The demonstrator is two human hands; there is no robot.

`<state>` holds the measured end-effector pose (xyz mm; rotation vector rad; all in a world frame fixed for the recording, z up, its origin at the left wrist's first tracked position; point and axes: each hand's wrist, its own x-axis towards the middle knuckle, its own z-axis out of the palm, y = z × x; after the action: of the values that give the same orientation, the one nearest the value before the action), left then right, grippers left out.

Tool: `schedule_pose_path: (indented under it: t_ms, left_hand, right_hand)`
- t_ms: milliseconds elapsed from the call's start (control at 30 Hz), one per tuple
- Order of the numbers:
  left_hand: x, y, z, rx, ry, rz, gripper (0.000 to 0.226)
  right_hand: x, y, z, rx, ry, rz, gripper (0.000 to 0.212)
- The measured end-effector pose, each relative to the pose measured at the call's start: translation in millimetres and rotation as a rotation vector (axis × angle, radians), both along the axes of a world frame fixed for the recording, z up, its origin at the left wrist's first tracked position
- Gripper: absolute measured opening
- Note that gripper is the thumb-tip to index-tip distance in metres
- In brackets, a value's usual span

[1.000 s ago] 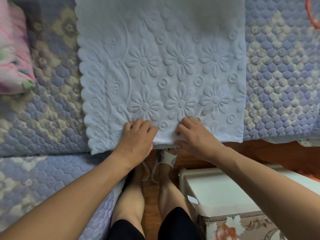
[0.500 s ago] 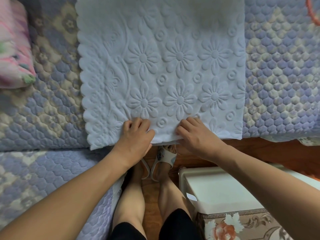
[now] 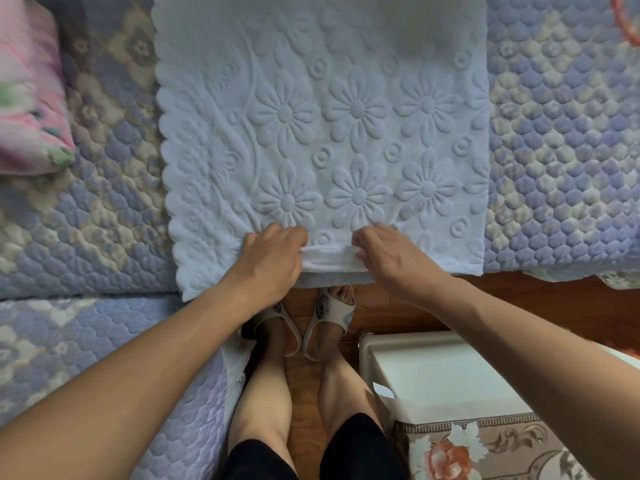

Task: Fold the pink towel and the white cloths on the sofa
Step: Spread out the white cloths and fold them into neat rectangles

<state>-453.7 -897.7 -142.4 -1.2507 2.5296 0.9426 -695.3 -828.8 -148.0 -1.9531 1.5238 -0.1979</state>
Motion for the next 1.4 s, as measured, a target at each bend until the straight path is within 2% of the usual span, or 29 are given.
schedule_pose_path:
  t_ms: [67,133,200,300,400,567,700,767,833,967,1033,1133,1333,1400]
  left_hand:
    - [-0.7,1.0,0.8,-0.004,0.011,0.043,0.02]
    - [1.4,-0.1,-1.3,0.005,0.004,-0.001,0.03]
    - [4.5,-1.9,-3.2,0.032,0.001,-0.056,0.032]
    - [7.1,0.1,-3.6,-0.01,-0.011,-0.101,0.019]
    - [8.4,7.0,-9.2,-0.106,-0.052,-0.199,0.041]
    - [5.9,6.2,-9.1,-0.169,0.068,-0.076,0.016]
    - [8.2,5.7,-9.3,-0.165,0.086,-0.079,0.049]
    - [9.1,5.0,-10.1,-0.142,0.095,-0.086,0.058]
    - [7.5,4.6,-10.3,-0.136,0.075,-0.097,0.053]
    - [-0.7,5.6,-12.9,-0.115,0.024,-0.002,0.015]
    - [-2.8,5.7,-14.8,-0.14,0.015,-0.003,0.02]
    - [0.6,6.7,-17.9,-0.193,0.011,-0.067,0.036]
    - [5.4,3.3,-17.1,-0.156,0.054,-0.056,0.019]
    - [9.6,2.1,-15.9,-0.142,0.092,-0.062,0.01]
  right_hand:
    - [-0.9,2.0,0.9,0.0,0.029,0.032,0.031]
    - [-2.8,2.7,0.9,-0.023,0.094,0.143,0.035]
    - [-4.6,2.8,0.3,-0.044,0.135,0.191,0.03]
    - [-4.2,5.6,0.4,-0.07,0.174,0.168,0.019]
    - [-3.6,8.6,-2.4,-0.075,0.172,0.18,0.018]
    - [-4.4,-0.2,1.8,-0.049,0.094,0.076,0.017]
    - [-3.4,-5.5,2.8,-0.069,0.127,0.09,0.013]
    - [-1.6,-7.0,0.0,-0.065,0.142,0.103,0.008]
    - [-0.3,-5.6,-2.6,-0.067,0.162,0.13,0.008]
    - [0.8,-0.3,-8.3,-0.048,0.211,0.152,0.026]
    - [1.6,-0.3,-8.8,-0.056,0.169,0.076,0.027]
    - [1.2,-2.7,-5.9,-0.084,0.085,0.022,0.01]
    - [-2.8,-3.8,-1.6,-0.03,0.069,0.007,0.006]
    - [-2.8,-1.7,0.7,-0.001,0.099,0.019,0.029]
